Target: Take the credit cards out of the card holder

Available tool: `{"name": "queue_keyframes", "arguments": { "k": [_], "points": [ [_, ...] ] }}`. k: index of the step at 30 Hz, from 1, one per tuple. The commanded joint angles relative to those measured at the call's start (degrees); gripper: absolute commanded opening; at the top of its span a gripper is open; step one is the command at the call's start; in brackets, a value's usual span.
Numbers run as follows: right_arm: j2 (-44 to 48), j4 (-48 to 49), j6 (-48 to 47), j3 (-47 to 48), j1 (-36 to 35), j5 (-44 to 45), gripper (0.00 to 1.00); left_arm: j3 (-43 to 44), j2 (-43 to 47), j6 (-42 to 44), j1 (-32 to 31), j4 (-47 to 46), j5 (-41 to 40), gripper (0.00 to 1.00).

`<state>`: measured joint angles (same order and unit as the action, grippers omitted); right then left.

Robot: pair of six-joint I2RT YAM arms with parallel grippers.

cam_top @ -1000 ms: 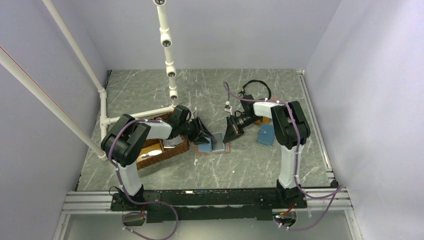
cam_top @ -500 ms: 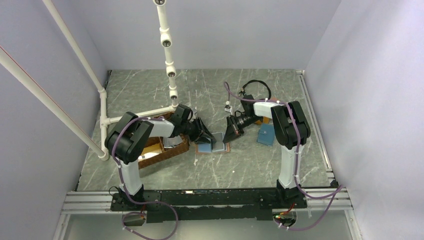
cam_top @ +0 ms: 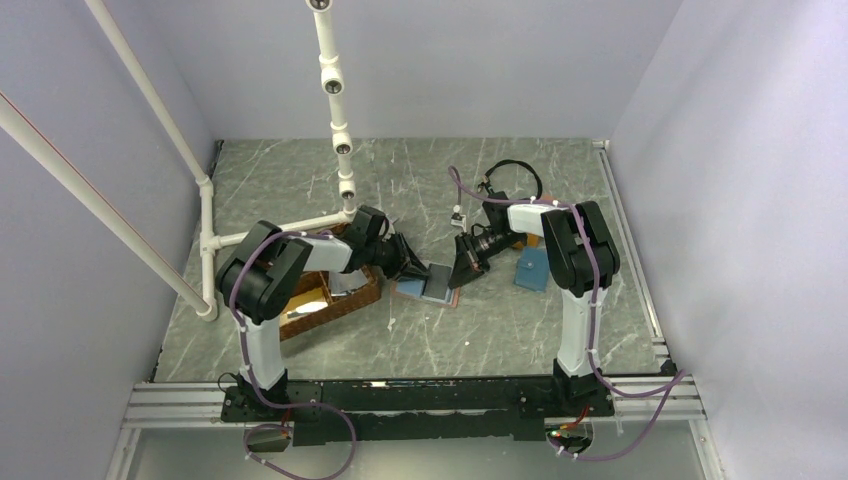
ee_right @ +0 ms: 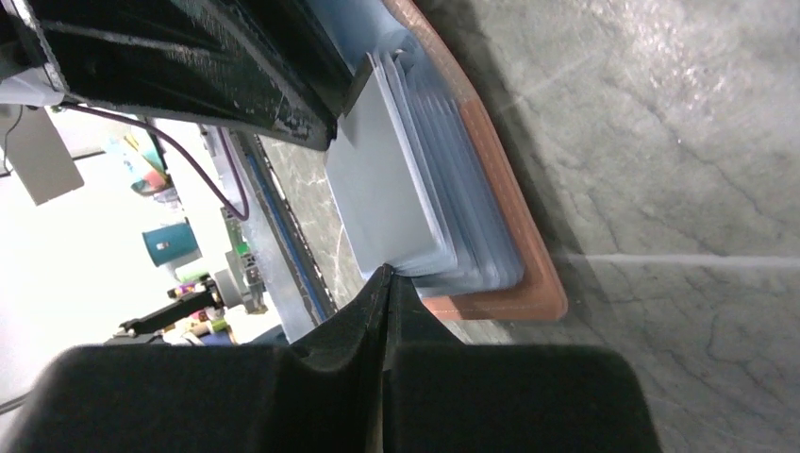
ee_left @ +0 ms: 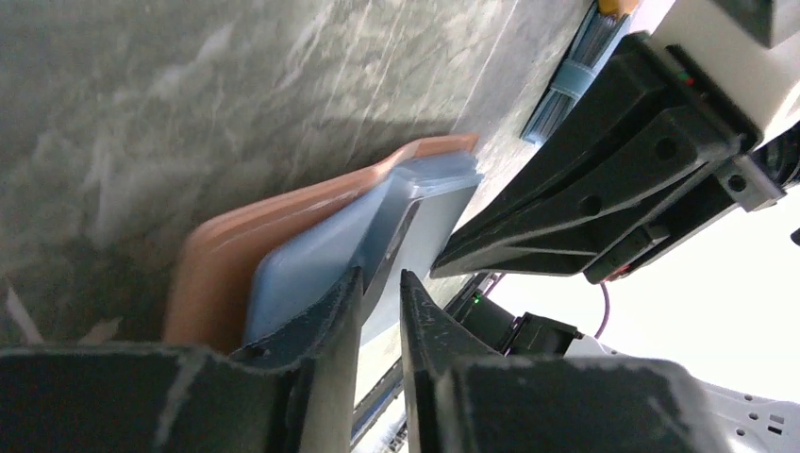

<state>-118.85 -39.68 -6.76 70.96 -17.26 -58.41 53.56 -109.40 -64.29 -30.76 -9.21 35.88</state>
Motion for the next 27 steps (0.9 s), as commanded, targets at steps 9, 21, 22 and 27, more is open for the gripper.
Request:
{"name": "queue_keyframes", "arguments": {
  "k": [9, 21, 22, 27],
  "points": [
    [0.55, 0.16, -1.1, 0.92, -0.87, 0.87, 0.0, 0.61, 0.38, -0.46, -1.32, -10.25, 5.49, 0.0],
    [4.05, -1.83, -5.63, 1.01, -0.06, 4.79, 0.0, 3.46, 2.45, 9.08, -3.32, 2.09, 5.57, 0.01],
    [4.14, -2.0, -5.77, 1.14, 0.02, 5.36, 0.0, 3.13, 2.37, 8.77, -3.6, 1.75, 5.59, 0.02],
    [4.86, -3.05, -6.61, 1.8, 0.85, 7.35, 0.19, 0.81, 2.47, 6.24, -4.04, 1.46, 4.01, 0.04]
  ]
}}
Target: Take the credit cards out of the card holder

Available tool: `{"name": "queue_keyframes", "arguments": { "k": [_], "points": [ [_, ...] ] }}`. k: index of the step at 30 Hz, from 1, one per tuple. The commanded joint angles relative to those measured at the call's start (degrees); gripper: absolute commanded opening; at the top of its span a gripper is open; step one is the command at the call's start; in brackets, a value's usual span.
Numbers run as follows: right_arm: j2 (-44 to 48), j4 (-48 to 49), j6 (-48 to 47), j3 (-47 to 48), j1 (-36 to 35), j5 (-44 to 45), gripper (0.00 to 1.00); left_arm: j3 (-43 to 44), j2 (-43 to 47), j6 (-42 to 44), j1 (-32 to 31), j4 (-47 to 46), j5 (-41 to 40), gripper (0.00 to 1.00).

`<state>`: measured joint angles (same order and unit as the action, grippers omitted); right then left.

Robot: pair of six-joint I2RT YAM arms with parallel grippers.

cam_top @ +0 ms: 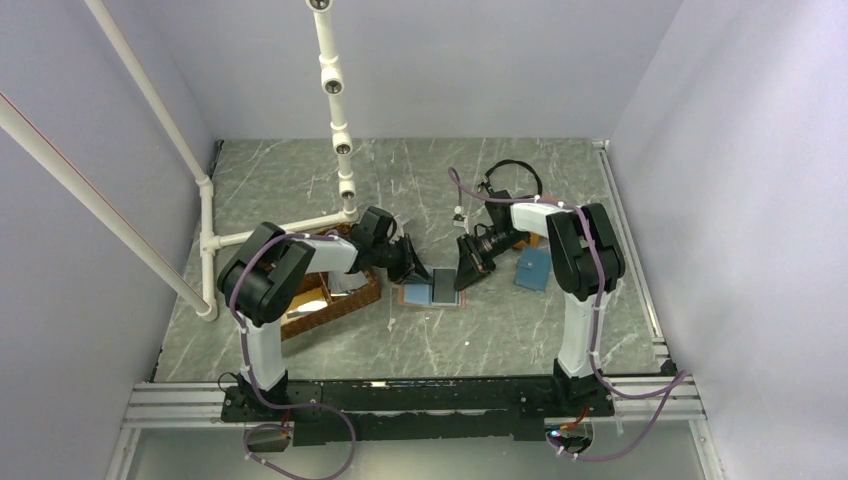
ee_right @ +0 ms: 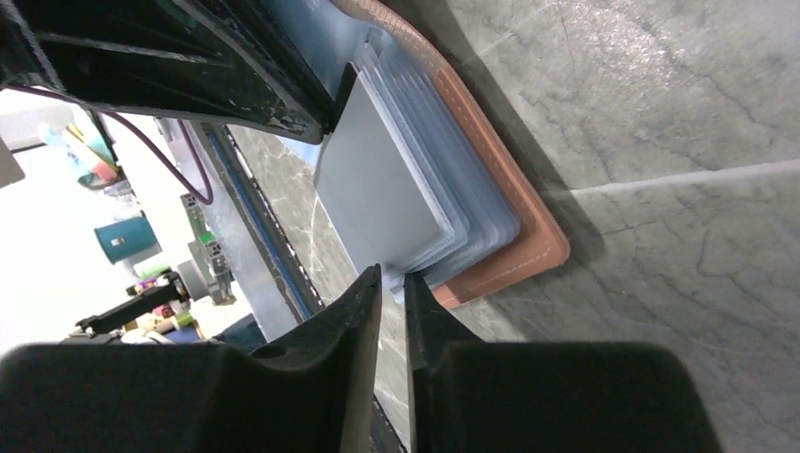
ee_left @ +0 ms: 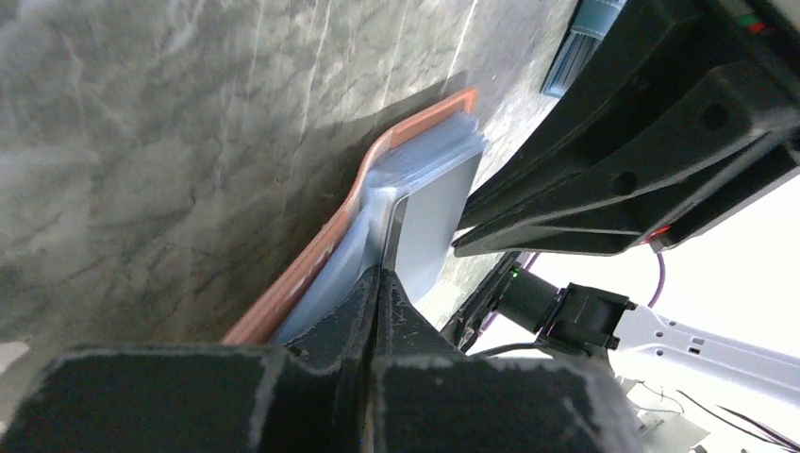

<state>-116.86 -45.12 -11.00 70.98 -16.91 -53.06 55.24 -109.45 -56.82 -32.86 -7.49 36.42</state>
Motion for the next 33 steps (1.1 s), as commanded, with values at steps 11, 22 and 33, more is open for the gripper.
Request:
{"name": "queue_keyframes", "arguments": {
  "k": [11, 22, 33],
  "points": [
    [8.34, 4.08, -2.27, -1.72, 2.58, 0.54, 0.35, -2.08, 2.4, -2.5, -1.9, 1.92, 1.67, 0.04],
    [4.8, 2.63, -2.57, -0.55, 0.76, -4.99, 0.36, -2.67, 3.01, -3.04, -1.94, 1.86, 1.11, 0.05],
    [4.82, 3.43, -1.65, -0.67, 0.3, 1.05, 0.37, -2.79, 3.02, -3.04, -2.03, 1.93, 1.02, 0.08]
  ]
}}
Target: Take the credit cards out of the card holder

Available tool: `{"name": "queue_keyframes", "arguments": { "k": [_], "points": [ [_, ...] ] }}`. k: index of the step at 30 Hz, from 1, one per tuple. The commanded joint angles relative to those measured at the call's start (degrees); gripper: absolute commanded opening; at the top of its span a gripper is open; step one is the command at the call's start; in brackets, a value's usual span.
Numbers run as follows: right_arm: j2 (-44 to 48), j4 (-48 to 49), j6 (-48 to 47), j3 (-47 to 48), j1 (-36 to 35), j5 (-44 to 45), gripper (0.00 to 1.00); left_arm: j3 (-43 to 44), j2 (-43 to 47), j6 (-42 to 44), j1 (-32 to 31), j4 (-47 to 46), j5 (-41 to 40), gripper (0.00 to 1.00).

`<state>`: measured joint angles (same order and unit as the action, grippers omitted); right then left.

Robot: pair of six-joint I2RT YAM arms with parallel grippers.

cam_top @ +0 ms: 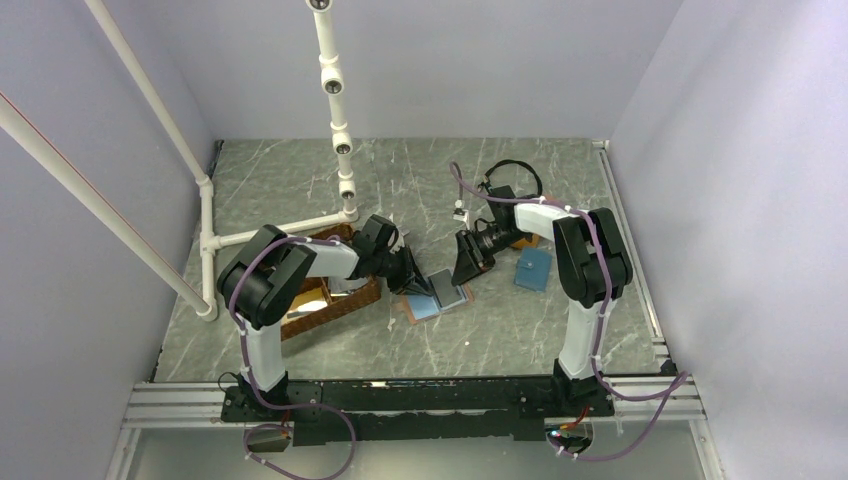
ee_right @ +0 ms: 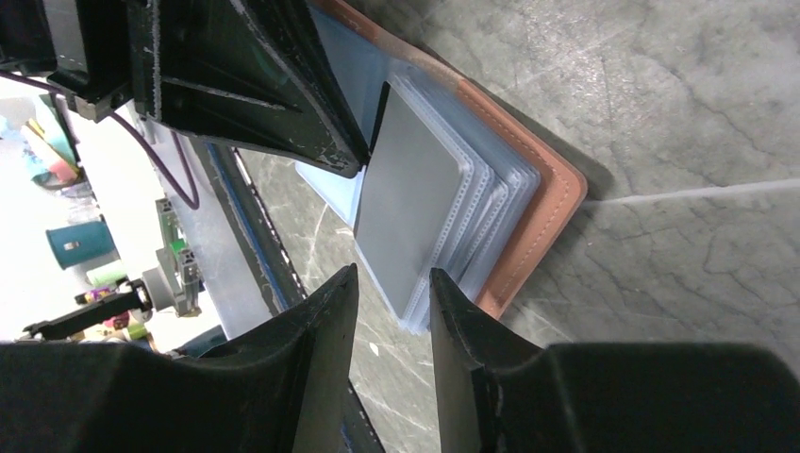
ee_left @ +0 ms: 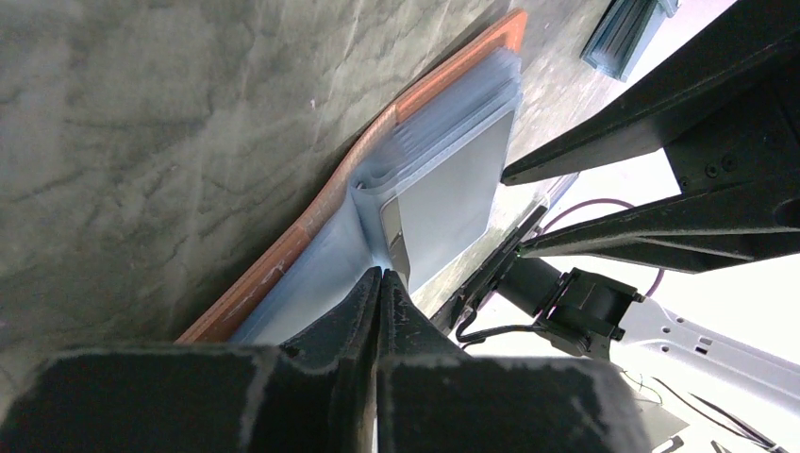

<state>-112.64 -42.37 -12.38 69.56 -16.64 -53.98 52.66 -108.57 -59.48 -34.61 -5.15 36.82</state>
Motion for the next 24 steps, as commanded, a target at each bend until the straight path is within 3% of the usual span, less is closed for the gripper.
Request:
{"name": "queue_keyframes", "arguments": {
  "k": [1, 24],
  "points": [
    [0.86, 0.67, -0.34, 0.75, 0.04, 2.47, 0.37, -0.2, 2.07, -0.37, -0.28, -0.27, 0.62, 0.08],
    [-0.21, 0.73, 0.49, 0.68, -1.73, -5.8, 0.35, -1.48, 1.97, -2.39, -0.28, -4.55, 1.96, 0.13]
  ]
}}
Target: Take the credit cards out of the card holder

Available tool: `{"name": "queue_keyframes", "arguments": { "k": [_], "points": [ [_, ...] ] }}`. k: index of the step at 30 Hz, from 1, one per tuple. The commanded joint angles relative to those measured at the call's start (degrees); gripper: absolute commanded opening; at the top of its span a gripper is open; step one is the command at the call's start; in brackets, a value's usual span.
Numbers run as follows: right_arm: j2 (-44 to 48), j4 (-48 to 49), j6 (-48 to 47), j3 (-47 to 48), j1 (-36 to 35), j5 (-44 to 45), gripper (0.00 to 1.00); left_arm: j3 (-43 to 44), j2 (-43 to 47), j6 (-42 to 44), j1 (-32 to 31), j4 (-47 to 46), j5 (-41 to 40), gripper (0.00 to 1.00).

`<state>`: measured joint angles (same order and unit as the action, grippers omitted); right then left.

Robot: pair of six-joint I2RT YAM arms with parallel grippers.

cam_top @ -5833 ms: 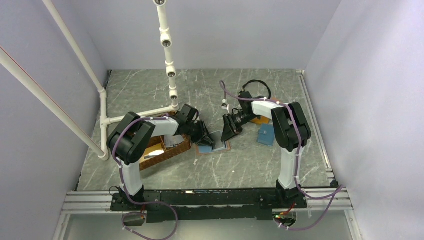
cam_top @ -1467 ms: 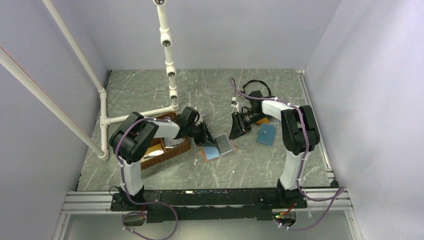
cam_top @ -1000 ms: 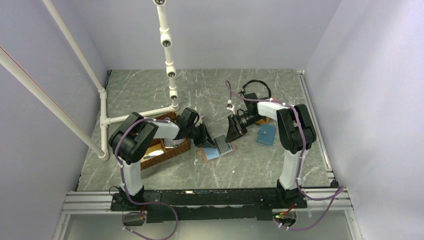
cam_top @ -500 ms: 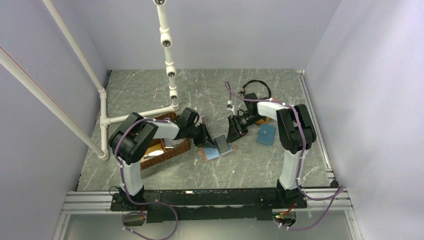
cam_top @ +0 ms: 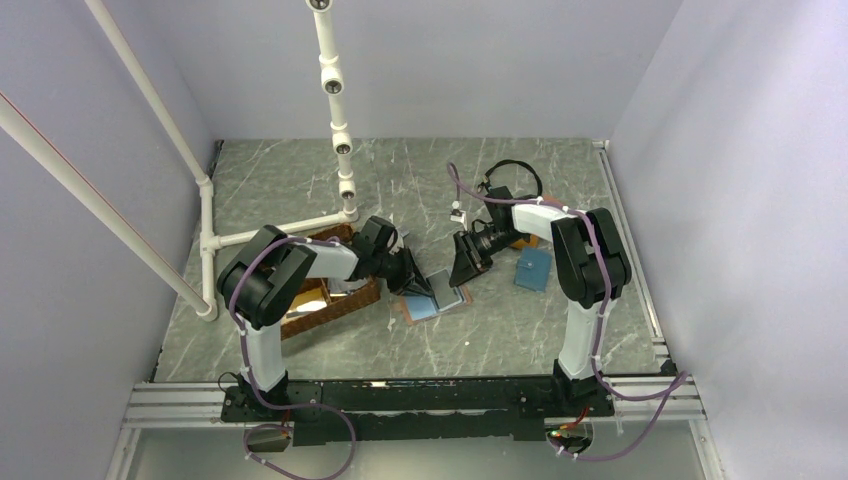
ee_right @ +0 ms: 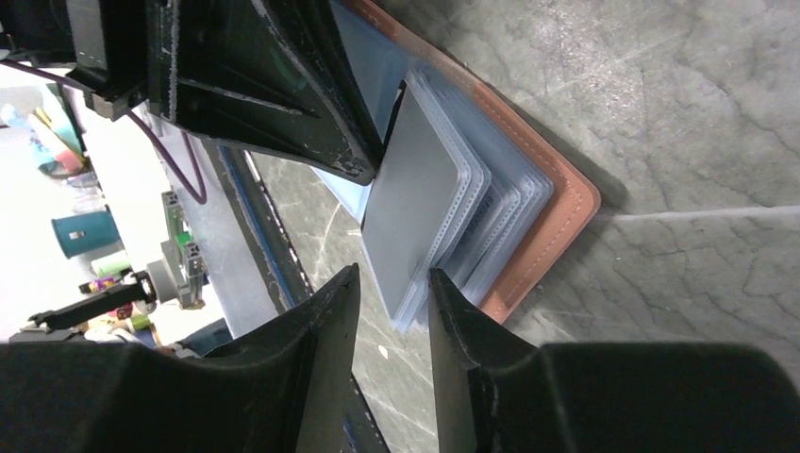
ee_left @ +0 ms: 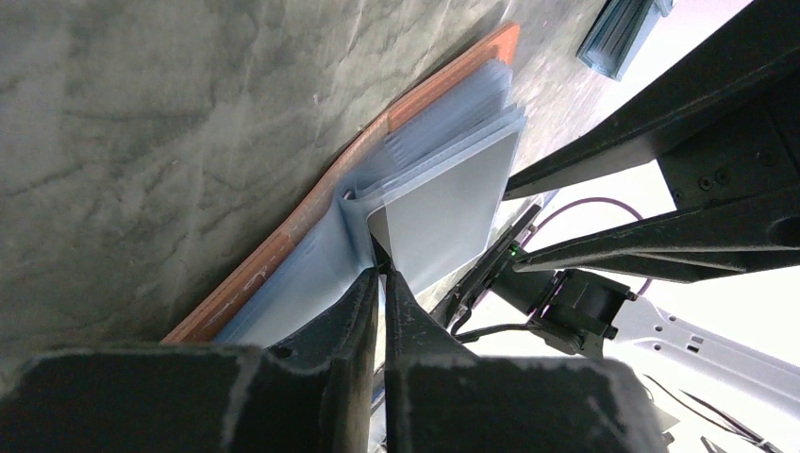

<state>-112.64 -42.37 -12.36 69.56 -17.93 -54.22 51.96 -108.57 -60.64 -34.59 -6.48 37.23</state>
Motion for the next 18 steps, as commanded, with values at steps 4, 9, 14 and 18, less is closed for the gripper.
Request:
{"name": "queue_keyframes", "arguments": {
  "k": [4, 9, 14, 18],
  "points": [
    [-0.72, 2.18, 2.66, 0.33, -0.35, -7.72, 0.31, -1.33, 1.92, -2.2, -0.3, -4.85, 2.11, 0.13],
    [-2.49, 3.01, 4.53, 0.1, -0.44, -4.77, 0.22, -2.35, 1.88, -3.82, -0.3, -7.54, 2.63, 0.14],
    [-3.66, 3.04, 4.93, 0.2, -1.23, -5.02, 0.24, -2.66, 1.46, -4.73, -0.3, -9.37, 3.1, 0.14],
    [-4.12, 3.05, 5.02, 0.48, -2.25, -5.65, 0.29, -2.41, 1.18, -4.84, -0.3, -9.56, 3.42, 0.14]
  ]
}}
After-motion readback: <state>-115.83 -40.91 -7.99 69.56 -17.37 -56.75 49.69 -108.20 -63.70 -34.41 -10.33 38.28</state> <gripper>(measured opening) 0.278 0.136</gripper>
